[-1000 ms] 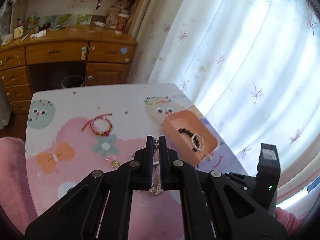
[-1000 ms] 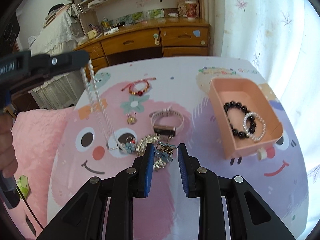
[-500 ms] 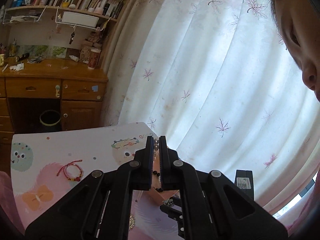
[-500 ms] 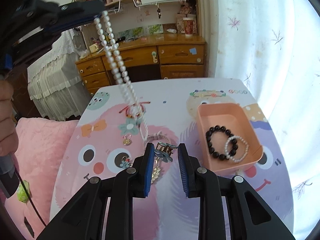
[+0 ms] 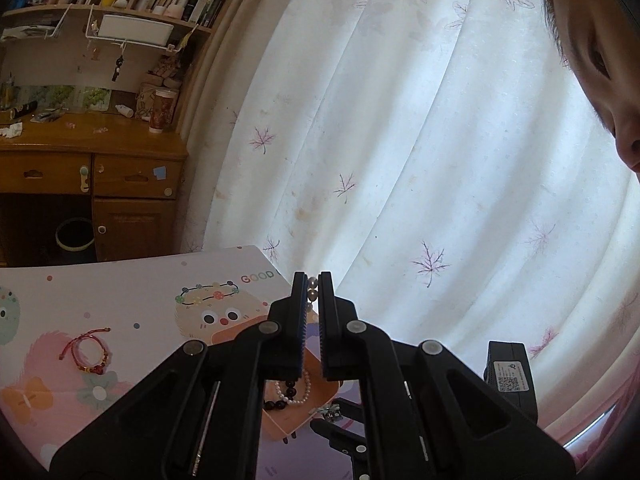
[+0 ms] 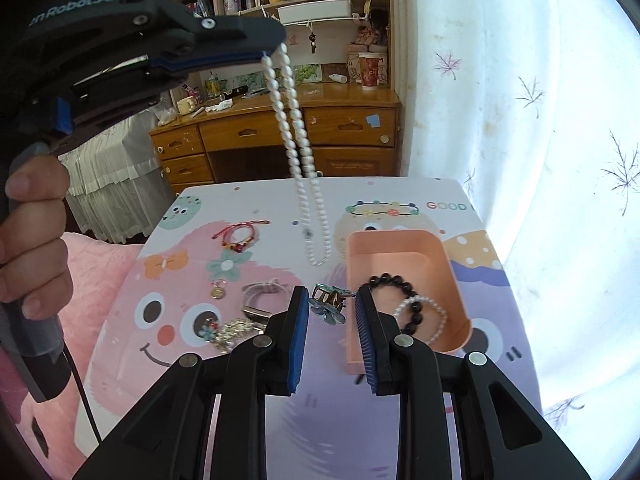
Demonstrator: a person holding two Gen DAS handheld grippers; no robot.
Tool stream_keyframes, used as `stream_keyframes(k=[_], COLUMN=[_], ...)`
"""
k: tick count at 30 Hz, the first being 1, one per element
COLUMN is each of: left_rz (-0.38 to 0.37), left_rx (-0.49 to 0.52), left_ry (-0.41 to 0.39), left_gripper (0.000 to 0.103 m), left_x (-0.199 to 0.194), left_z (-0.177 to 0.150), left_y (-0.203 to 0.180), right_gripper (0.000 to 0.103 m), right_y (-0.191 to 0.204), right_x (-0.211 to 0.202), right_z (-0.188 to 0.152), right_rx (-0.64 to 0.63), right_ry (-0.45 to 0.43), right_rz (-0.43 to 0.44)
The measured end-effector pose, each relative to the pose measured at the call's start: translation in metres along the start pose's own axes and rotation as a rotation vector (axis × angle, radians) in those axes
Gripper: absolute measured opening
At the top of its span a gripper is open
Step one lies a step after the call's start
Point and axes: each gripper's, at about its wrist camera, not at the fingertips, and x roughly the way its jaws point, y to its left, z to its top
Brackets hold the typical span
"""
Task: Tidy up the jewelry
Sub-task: 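Lower necklace and earring into the peach box and open both tools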
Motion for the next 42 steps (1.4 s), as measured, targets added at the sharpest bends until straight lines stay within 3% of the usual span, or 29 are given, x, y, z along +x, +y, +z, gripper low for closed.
stream_keyframes(k=[13,23,25,27,28,30,32,34,40,42], left_rz=[0.057,0.183,0.218,0.241,0.254,0.267,0.284,0.294,0.309,0.323], left_rx=[-0.054,-0.097,-0.097,-0.122,-0.145,-0.181,-0.202,-0.207,-0.222,-0.222], left_ry=[0.098,0.213,0.260,0.309,0.333,0.358,0.358,0.331,0.342,0.343], left_gripper=[0.003,0.003,0.003,0.003,0.004,0.009,0.032,0.048,0.049,0.050], left_x=[0.096,0.148,0.160,0.168,0.171,0.175,0.174,0.167,0.152,0.143], left_z=[-0.020,-0.067,-0.078,-0.085,-0.089,-0.093,-0.092,-0.090,-0.081,-0.082], left_y=[-0.017,0.007,0.012,0.020,0.025,0.033,0.040,0.045,0.058,0.063], right_gripper=[0.024,0.024,0.031,0.063,0.067,0.069,0.070,0.070,0.071,0.081], right_y=[-0.081,-0.110,-0.113,-0.117,-0.119,-0.121,-0.122,-0.121,-0.109,-0.106], right_x=[0.031,0.087,0.098,0.106,0.109,0.109,0.111,0.112,0.105,0.104], right_z=[-0.005,-0.040,-0.045,-0.048,-0.048,-0.048,-0.048,-0.047,-0.045,-0.045], right_rx=[-0.017,-0.019,-0.019,-0.010,-0.006,0.002,0.013,0.018,0.033,0.056], right_ry=[0.075,0.191,0.224,0.251,0.248,0.234,0.239,0.244,0.244,0.247], right_rz=[0.056,0.043,0.031,0.020,0.018,0.019,0.015,0.009,0.003,-0.002])
